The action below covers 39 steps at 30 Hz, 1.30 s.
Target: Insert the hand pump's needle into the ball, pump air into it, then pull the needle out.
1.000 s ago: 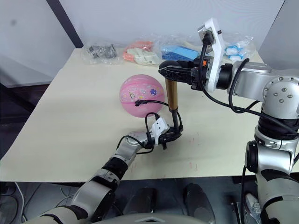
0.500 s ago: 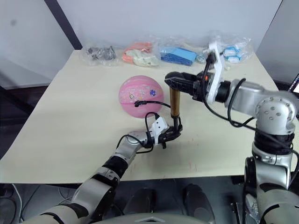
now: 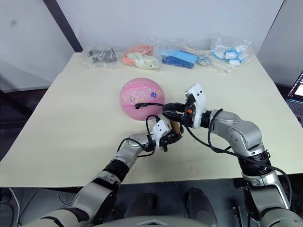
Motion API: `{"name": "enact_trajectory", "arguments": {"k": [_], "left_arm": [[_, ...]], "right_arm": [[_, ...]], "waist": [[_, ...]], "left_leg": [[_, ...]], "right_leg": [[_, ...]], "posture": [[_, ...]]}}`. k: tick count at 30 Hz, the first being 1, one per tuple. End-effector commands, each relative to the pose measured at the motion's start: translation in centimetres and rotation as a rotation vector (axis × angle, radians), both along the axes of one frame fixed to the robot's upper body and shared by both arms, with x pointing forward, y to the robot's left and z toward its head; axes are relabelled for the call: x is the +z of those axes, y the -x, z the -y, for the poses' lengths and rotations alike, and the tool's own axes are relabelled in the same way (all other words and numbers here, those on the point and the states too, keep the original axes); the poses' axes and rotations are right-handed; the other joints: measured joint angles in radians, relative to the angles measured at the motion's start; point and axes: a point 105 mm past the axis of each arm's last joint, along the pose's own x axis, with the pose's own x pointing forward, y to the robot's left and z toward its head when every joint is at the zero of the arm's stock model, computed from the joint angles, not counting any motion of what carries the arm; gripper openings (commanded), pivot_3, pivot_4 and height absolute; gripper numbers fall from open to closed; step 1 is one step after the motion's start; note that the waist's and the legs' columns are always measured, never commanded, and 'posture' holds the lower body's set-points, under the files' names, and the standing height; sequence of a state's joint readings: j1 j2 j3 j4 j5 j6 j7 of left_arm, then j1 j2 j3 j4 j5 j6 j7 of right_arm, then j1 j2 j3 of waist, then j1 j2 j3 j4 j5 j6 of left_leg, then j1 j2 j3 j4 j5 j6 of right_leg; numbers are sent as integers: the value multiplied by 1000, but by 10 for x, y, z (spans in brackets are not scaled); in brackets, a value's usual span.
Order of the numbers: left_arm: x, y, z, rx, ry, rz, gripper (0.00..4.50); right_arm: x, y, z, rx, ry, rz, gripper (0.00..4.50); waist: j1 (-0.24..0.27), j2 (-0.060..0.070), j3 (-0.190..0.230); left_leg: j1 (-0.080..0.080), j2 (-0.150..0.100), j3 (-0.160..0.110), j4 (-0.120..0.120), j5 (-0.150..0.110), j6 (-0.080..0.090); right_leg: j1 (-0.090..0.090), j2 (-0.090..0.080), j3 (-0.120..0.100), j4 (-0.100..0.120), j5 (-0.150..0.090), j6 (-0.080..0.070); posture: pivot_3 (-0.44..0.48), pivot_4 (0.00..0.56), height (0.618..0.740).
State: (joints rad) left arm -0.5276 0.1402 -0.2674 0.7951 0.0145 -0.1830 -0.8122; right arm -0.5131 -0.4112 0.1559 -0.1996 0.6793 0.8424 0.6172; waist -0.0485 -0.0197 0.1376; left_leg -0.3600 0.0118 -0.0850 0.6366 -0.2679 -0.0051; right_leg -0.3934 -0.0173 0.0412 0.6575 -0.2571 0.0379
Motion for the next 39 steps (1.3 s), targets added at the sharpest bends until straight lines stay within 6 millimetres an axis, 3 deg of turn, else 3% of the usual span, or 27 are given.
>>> {"name": "enact_trajectory", "arguments": {"k": [1, 3, 7, 10, 17, 20, 25, 29, 39], "left_arm": [[-39, 15, -21, 43, -101, -144, 1063], [-41, 16, -22, 45, -106, -148, 1063], [-45, 18, -24, 48, -119, -155, 1063], [-46, 18, -25, 49, -120, -157, 1063], [-47, 19, -24, 47, -119, -158, 1063], [-47, 19, -24, 45, -119, -159, 1063], [-46, 19, -24, 43, -117, -158, 1063], [-45, 18, -23, 42, -114, -157, 1063], [-43, 19, -23, 42, -104, -154, 1063]], "right_arm": [[-14, 8, 1, 34, 42, -126, 1776], [3, 6, 4, 30, 19, -94, 1776], [68, 6, 14, 29, -66, 11, 1776], [105, 9, 20, 34, -123, 61, 1776], [164, 19, 30, 45, -199, 144, 1776], [175, 23, 30, 50, -200, 166, 1776], [159, 20, 24, 44, -181, 121, 1776], [102, 16, 13, 24, -119, -3, 1776], [-17, 18, -3, -19, -4, -192, 1776]], "waist": [[1, 0, 0], [2, 1, 1], [6, 4, 9], [7, 6, 13], [7, 7, 16], [7, 6, 17], [7, 6, 17], [8, 4, 14], [2, 2, 4]], "left_leg": [[0, 0, 0, 0, 0, 0], [-1, 0, 0, 0, 0, 0], [-2, -1, 0, 0, 0, 0], [-4, -1, -1, 0, 0, 0], [-5, -1, 0, 0, 0, 0], [-5, -1, 0, 0, 0, 0], [-6, -1, 0, 0, 0, 0], [-5, -1, -1, 0, 0, 0], [-1, 0, 0, -1, 0, 0]], "right_leg": [[0, 0, 0, 0, 0, 0], [0, 0, 0, 0, 0, 0], [-1, -1, 0, -1, 0, 0], [-3, -2, 0, -1, 0, 0], [-3, -2, 0, 0, 0, 0], [-3, -2, 0, 0, 0, 0], [-4, -2, -1, -1, 0, 0], [-3, -2, -1, -1, 0, 0], [-1, 0, 0, -1, 0, 0]], "posture": [[0, 150, 740], [0, 150, 740], [0, 150, 740], [0, 150, 740], [0, 150, 740], [0, 150, 740], [0, 150, 740], [0, 150, 740], [0, 150, 740]]}}
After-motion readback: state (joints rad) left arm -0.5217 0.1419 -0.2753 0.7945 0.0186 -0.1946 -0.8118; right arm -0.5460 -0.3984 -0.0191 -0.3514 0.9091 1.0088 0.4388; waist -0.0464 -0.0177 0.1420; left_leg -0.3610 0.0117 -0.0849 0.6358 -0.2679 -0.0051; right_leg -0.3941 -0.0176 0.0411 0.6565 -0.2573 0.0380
